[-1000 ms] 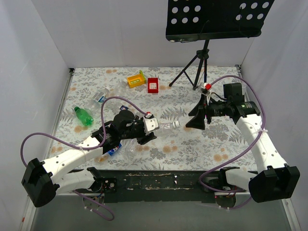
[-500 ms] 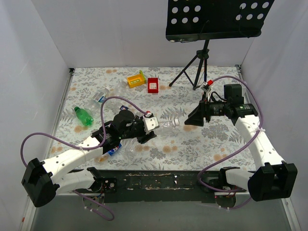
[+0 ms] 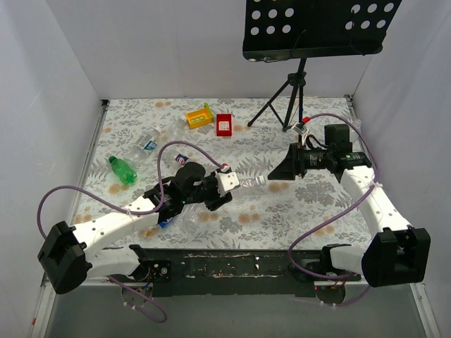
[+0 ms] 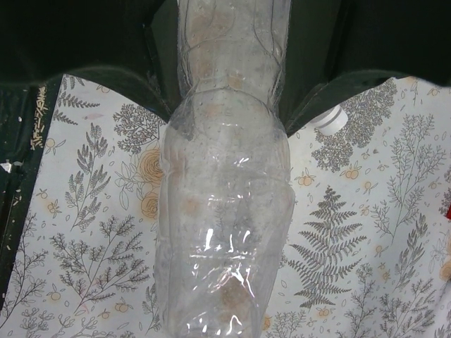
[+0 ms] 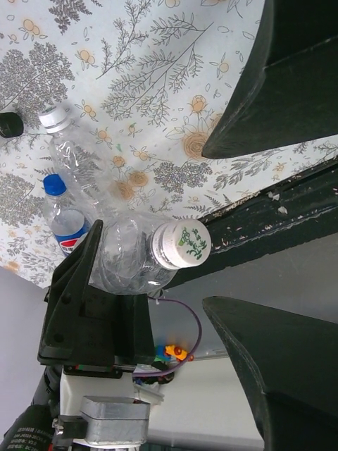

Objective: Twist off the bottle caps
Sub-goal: Unscrew the bottle cap from the plastic bottle.

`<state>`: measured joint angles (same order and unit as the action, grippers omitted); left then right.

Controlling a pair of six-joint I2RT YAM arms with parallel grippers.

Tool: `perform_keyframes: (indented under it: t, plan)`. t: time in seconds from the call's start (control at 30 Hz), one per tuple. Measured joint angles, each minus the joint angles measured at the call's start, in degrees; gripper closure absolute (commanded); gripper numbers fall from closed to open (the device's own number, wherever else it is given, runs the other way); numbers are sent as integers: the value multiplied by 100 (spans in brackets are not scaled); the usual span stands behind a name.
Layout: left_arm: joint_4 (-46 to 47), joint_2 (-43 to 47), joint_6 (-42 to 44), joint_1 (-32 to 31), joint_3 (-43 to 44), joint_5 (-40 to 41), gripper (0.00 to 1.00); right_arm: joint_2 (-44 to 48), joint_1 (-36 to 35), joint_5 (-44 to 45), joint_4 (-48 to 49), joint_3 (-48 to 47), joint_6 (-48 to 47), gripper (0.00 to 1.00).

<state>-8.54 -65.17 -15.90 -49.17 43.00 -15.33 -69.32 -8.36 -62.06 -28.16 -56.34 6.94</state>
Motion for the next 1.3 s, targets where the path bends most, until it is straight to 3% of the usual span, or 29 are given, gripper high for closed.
perform_keyframes:
  t: [0.33, 0.5, 0.6, 0.97, 1.17, 1.3]
  plan:
    - [85, -210, -13, -111, 133, 208, 100, -352, -7, -35, 11, -2, 341, 15]
    - [136, -315, -26, -166, 199, 249, 100, -468, -129, -149, 103, -2, 459, 21]
    - [162, -407, -37, -197, 208, 278, 100, -573, -229, -216, 138, -7, 501, 32]
    - [190, -474, -31, -208, 243, 332, 100, -691, -293, -396, 153, -15, 448, 87]
    - [192, -382, -20, -205, 234, 282, 100, -691, -330, -472, -131, -210, -179, 99]
    - [168, -136, -153, -79, 164, -173, 100, -693, -492, -636, -1086, -730, -1996, 99]
